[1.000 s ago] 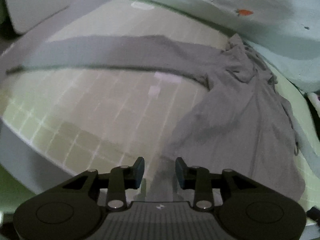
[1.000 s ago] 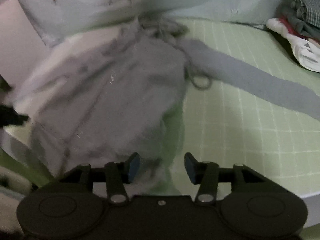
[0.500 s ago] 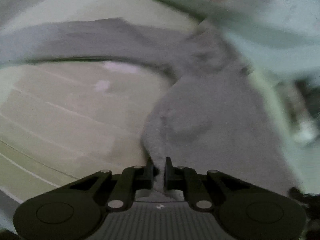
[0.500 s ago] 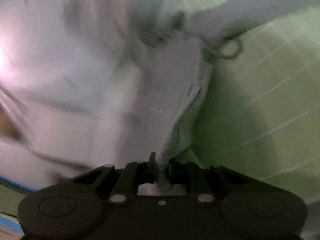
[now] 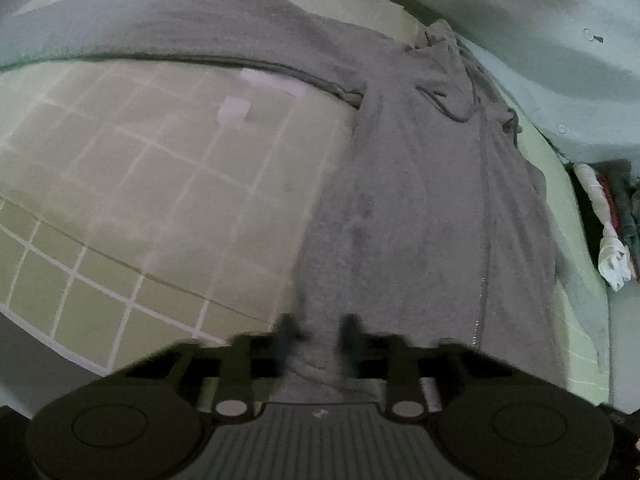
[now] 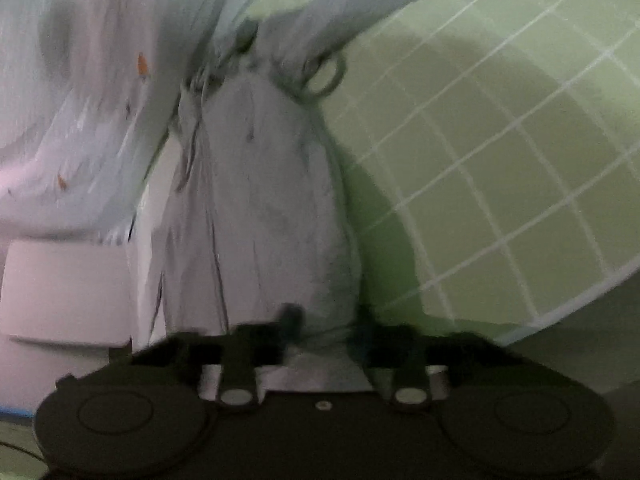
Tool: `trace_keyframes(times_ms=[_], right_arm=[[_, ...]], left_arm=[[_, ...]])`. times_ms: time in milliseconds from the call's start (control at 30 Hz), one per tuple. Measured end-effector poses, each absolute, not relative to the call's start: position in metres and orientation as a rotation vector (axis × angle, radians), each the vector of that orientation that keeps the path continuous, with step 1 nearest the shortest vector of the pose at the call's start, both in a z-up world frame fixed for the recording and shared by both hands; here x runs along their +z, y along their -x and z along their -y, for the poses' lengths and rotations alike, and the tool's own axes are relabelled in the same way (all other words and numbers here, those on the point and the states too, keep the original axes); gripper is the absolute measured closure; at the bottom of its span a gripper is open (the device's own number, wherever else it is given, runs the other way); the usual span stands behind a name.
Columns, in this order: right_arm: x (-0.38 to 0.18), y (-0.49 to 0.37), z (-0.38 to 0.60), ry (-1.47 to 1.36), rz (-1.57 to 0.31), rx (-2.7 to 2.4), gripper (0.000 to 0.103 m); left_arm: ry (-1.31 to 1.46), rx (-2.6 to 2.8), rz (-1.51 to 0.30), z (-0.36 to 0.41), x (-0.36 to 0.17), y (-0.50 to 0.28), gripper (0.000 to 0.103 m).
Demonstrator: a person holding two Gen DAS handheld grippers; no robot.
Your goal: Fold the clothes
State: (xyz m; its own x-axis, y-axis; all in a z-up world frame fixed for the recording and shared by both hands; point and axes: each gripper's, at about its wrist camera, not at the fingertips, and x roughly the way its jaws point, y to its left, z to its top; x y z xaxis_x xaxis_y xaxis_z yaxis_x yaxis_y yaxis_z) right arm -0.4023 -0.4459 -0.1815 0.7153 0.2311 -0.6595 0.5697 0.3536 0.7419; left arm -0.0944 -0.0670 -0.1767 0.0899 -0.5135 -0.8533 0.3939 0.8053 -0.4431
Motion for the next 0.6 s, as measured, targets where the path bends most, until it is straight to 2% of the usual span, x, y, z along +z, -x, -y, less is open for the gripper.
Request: trace_keyframes(times_ms=[100, 167, 233, 267, 300, 333, 400, 600], right_arm=[[-0.172, 0.411, 0.448, -1.337, -0.615, -0.096, 0.089], [-0.175, 0.417, 0.451, -1.366, -0.610, -0.102, 0.088], [-0.181, 0.417, 0.450, -1.317, -0.714, -0.191, 0.077], [-0.185, 0.417, 0.450, -1.297, -0.763, -0.229, 0.077], [-0.188, 0.417, 0.449, -1.296, -0.780, -0.241, 0.075], [-0.189, 0.418, 0.449, -1.316, -0.761, -0.223, 0.065], [-0.186, 0.416, 0.446, -1.291, -0.768, -0.221, 0.056], [-0.189, 0.410, 0.449, -1.236, -0.791, -0.222, 0.058]], left_arm=[[0.150, -0.658, -1.325, 0.063, -0.178, 0.094, 0.092], [0.178, -0.646, -1.330, 0.061, -0.179, 0.093, 0.090], [0.187, -0.637, -1.333, 0.061, -0.179, 0.093, 0.089], [0.183, -0.635, -1.335, 0.062, -0.179, 0.092, 0.086], [0.180, -0.632, -1.336, 0.063, -0.179, 0.092, 0.085], [0.176, -0.630, -1.338, 0.065, -0.179, 0.091, 0.084], [0.176, -0.623, -1.341, 0.065, -0.179, 0.091, 0.083], [0.143, -0.621, -1.325, 0.065, -0.180, 0.094, 0.081]])
